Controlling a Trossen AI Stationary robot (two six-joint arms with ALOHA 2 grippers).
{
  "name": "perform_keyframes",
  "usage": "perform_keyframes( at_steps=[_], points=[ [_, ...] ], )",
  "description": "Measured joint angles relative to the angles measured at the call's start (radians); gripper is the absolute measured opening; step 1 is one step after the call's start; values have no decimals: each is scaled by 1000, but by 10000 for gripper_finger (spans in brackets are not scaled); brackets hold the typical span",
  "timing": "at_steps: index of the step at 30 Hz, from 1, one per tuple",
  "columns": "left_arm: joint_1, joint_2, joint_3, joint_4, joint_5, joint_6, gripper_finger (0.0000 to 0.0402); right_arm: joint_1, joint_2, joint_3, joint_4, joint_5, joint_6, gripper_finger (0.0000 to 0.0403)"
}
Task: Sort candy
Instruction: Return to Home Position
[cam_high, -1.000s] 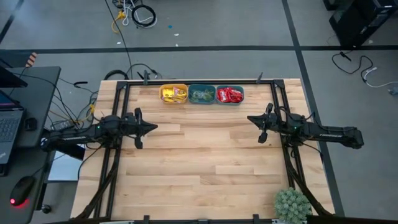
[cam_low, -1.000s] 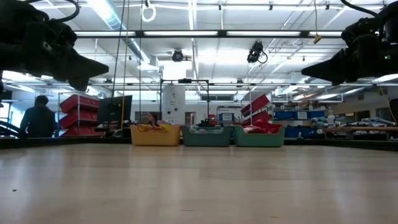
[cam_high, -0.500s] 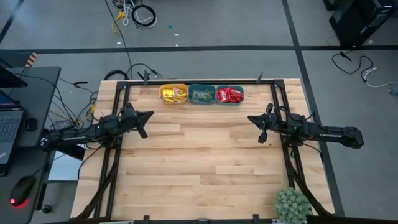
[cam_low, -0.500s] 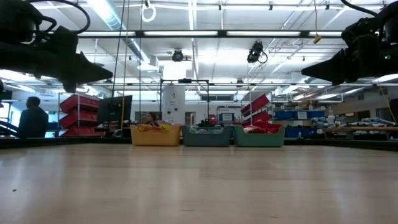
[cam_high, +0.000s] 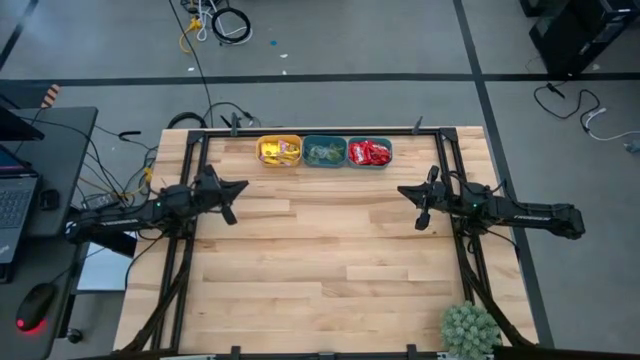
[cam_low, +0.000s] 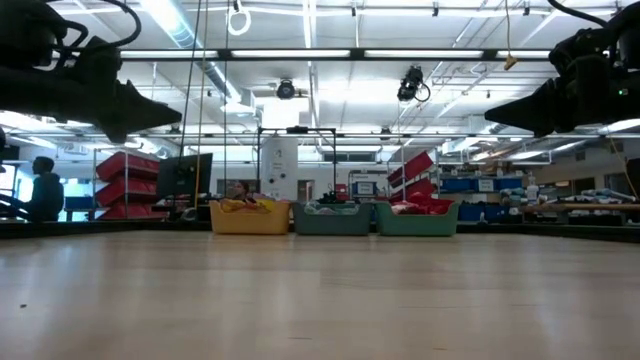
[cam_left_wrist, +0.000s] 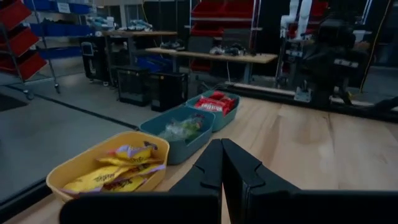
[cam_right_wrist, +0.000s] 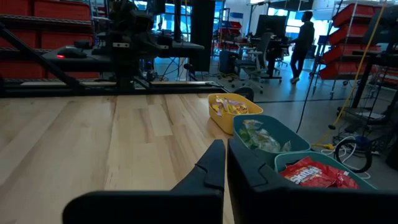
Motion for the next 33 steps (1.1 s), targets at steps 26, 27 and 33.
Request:
perform_keyframes(
  at_steps=[26,27,33],
  points=[
    [0,0,0,26,2,-1,4,0,0,0,0,0,0,11],
    [0,0,0,26,2,-1,4,0,0,0,0,0,0,11],
    [0,0,0,27,2,-1,4,0,0,0,0,0,0,8]
  ],
)
